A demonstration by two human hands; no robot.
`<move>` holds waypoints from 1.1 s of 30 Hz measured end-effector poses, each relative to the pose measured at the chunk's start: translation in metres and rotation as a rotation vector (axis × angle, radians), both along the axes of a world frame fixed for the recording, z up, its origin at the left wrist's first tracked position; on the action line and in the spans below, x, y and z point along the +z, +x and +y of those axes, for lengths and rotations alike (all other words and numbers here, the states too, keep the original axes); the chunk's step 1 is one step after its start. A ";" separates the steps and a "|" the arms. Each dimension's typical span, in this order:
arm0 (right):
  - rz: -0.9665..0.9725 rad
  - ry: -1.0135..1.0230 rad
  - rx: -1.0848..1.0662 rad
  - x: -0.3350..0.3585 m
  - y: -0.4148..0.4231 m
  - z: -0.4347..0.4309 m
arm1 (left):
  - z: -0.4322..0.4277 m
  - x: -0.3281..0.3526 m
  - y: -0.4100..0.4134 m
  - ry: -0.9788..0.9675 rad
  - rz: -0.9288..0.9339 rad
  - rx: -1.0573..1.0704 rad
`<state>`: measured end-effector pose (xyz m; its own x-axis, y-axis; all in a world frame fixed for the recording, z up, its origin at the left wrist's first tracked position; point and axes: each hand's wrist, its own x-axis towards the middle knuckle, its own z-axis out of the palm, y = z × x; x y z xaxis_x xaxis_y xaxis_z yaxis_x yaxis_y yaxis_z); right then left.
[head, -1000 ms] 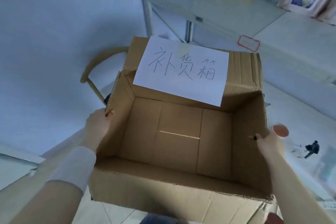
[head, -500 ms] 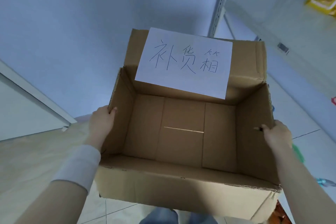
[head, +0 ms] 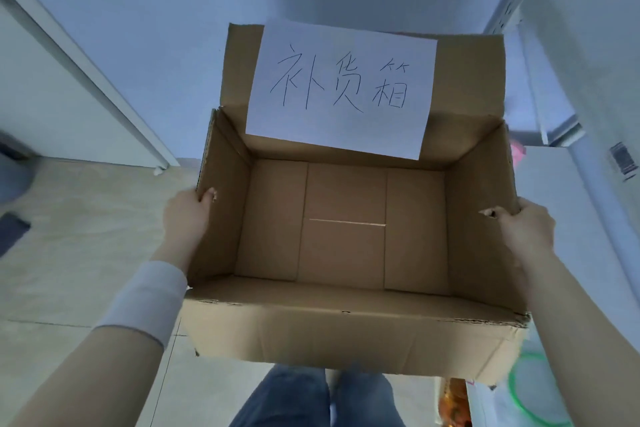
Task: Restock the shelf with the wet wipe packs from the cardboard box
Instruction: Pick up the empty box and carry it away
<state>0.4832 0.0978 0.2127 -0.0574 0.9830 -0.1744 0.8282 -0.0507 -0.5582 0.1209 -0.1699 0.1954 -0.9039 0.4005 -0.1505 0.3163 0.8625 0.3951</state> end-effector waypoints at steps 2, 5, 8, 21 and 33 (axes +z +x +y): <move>0.019 -0.012 0.019 -0.007 -0.012 0.018 | 0.010 -0.006 -0.002 -0.010 -0.020 0.042; 0.001 -0.034 0.043 -0.021 -0.030 0.043 | 0.025 -0.018 -0.013 -0.033 -0.045 0.081; -0.018 -0.061 0.036 -0.035 -0.050 0.066 | 0.046 -0.034 -0.026 -0.052 -0.075 0.088; -0.156 -0.154 -0.002 -0.129 -0.112 0.148 | 0.131 -0.127 -0.083 -0.163 -0.148 0.088; -0.206 -0.202 0.054 -0.202 -0.145 0.208 | 0.179 -0.199 -0.107 -0.208 -0.151 0.106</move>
<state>0.3380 0.3063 0.0103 -0.0513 0.9236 -0.3799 0.9276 -0.0969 -0.3608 0.0139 0.0086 -0.0037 -0.9004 0.2510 -0.3553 0.1706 0.9551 0.2422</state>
